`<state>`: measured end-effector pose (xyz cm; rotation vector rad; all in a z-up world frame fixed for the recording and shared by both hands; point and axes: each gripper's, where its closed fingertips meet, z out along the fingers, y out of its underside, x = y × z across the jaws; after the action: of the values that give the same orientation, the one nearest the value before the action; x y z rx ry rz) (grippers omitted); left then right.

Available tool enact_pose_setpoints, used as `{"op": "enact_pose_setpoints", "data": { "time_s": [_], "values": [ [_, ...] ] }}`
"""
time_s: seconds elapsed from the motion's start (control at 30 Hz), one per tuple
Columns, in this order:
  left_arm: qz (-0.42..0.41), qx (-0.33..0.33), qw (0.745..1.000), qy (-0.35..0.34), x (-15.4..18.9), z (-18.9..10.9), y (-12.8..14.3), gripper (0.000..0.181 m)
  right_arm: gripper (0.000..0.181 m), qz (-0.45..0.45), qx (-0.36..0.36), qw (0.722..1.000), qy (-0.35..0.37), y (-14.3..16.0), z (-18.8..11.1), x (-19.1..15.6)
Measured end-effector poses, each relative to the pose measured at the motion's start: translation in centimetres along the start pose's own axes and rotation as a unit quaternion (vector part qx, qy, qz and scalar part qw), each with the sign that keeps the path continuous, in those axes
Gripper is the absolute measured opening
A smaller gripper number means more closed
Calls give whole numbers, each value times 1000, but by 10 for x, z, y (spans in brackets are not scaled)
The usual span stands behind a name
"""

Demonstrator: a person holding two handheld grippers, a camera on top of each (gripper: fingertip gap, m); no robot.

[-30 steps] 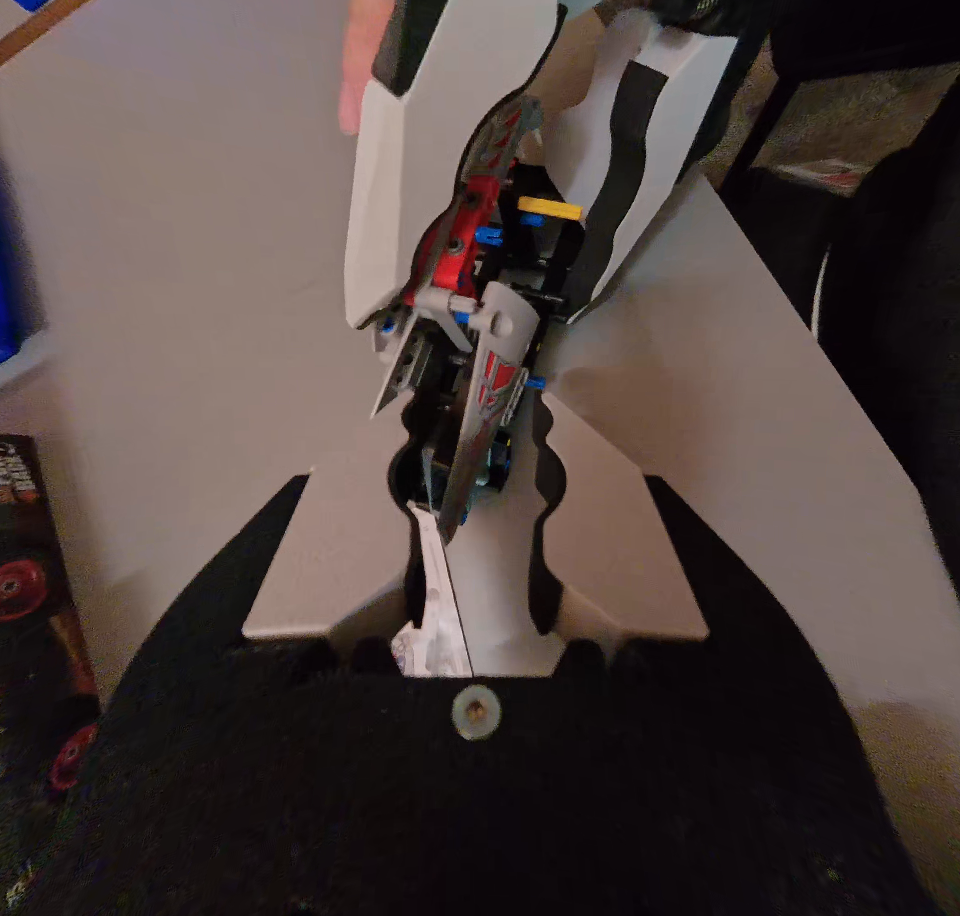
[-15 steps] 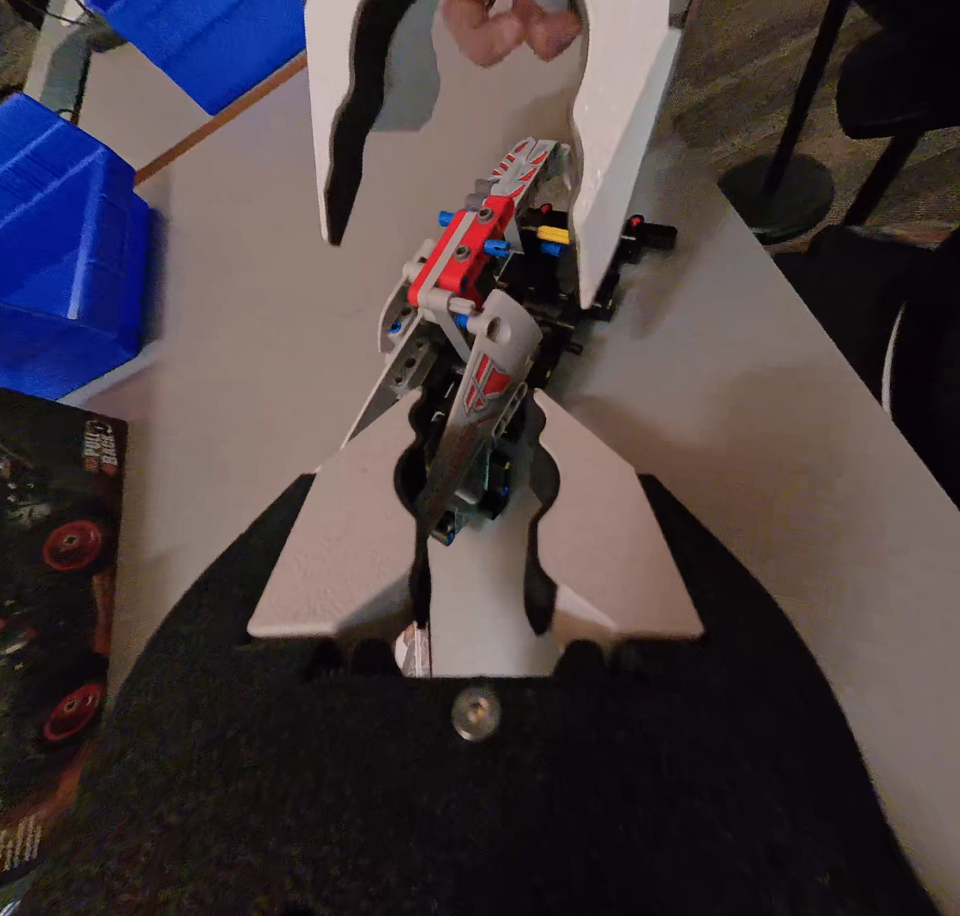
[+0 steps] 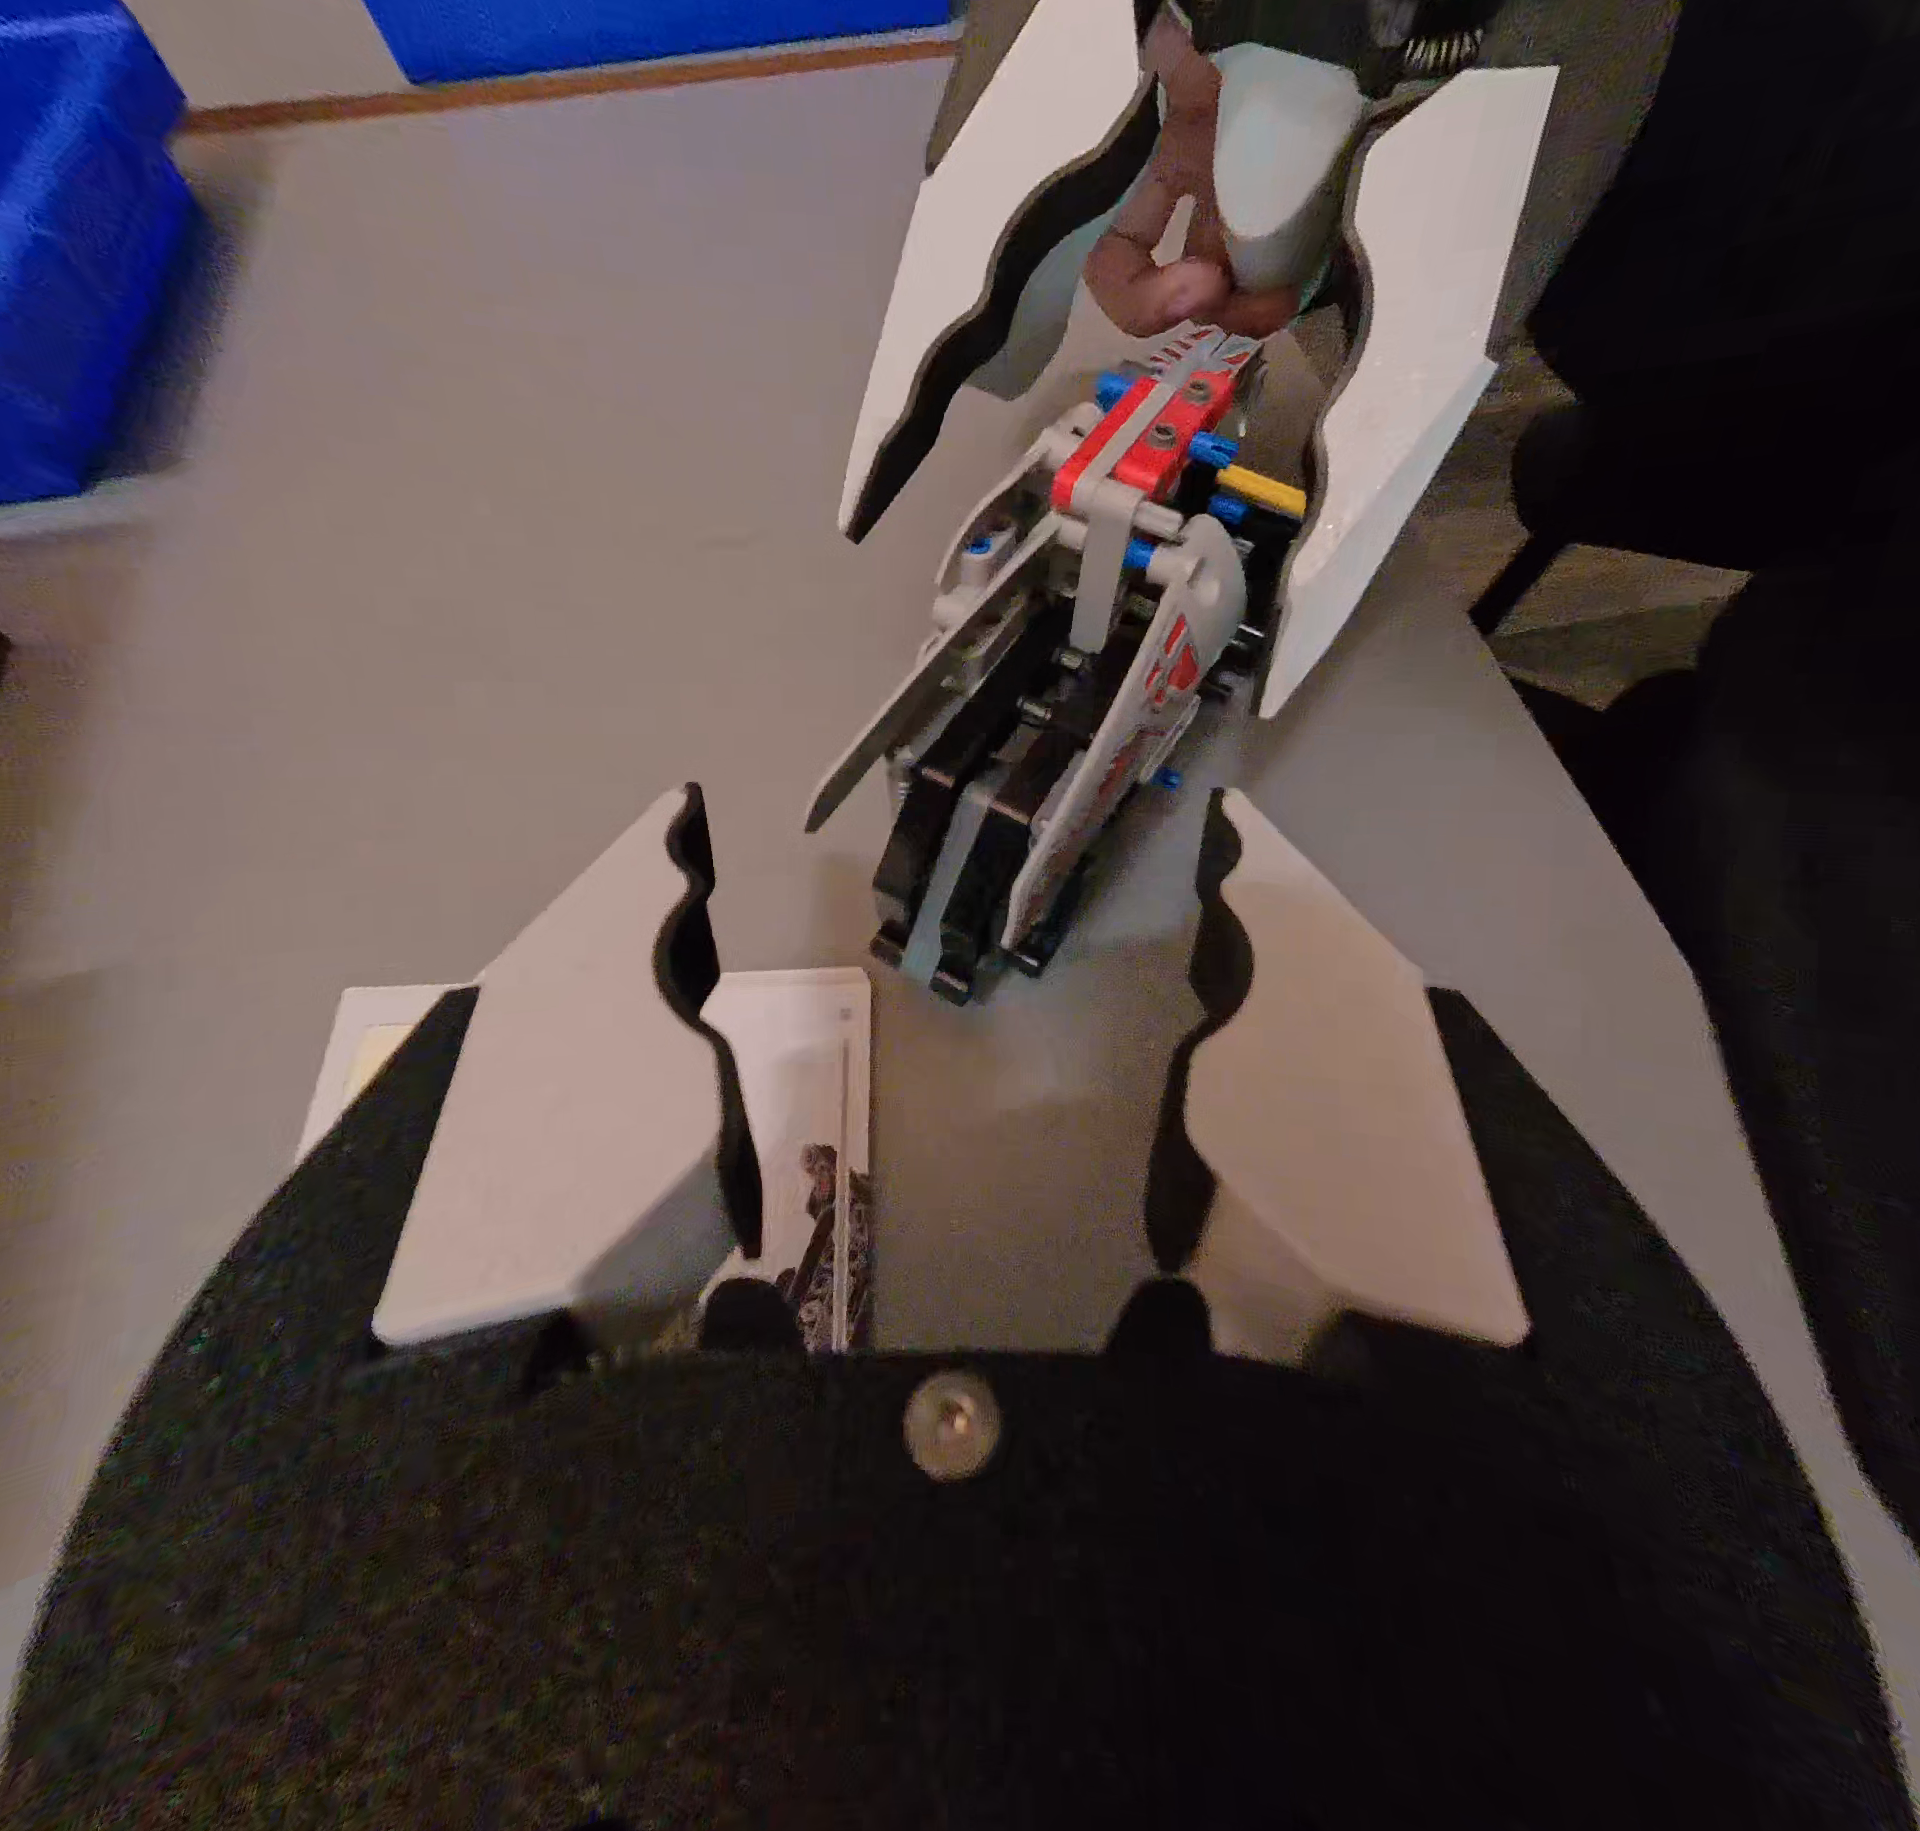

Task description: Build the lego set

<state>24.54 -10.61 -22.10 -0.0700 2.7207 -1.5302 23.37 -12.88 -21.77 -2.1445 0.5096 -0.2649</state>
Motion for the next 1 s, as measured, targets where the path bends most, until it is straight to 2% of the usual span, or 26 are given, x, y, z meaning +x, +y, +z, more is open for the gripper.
{"op": "enact_pose_setpoints", "data": {
  "time_s": [0.1, 0.17, 0.27, 0.43, 0.53, 0.7, 0.87, 1.0],
  "values": [
    [2, -22, 999, 45, 5, 12, 3, 92, 88, 9, -11, 1000, -9, 0, 2, -1],
    [41, -20, 997, 64, 13, 18, 2, 84, 84, 4, -31, 999, -12, 4, 4, -3],
    [92, -23, 994, 49, 12, 24, 1, 75, 81, -9, -54, 998, -18, 7, 6, -6],
    [74, -11, 996, 43, 7, 27, -1, 76, 66, -21, -88, 996, -17, 12, 8, -6],
    [76, 3, 996, 38, 7, 27, -2, 70, 69, -38, -112, 993, 3, 17, 9, -2],
    [60, 19, 997, 42, 11, 25, -4, 70, 74, 2, -78, 997, -26, 5, 4, -7],
    [67, 25, 997, 42, 13, 24, -4, 68, 66, -14, -119, 992, -40, 20, 8, -7],
    [32, 36, 997, 67, 20, 22, -6, 69, 66, -31, -125, 990, -57, 21, 5, -7]
  ]
}}
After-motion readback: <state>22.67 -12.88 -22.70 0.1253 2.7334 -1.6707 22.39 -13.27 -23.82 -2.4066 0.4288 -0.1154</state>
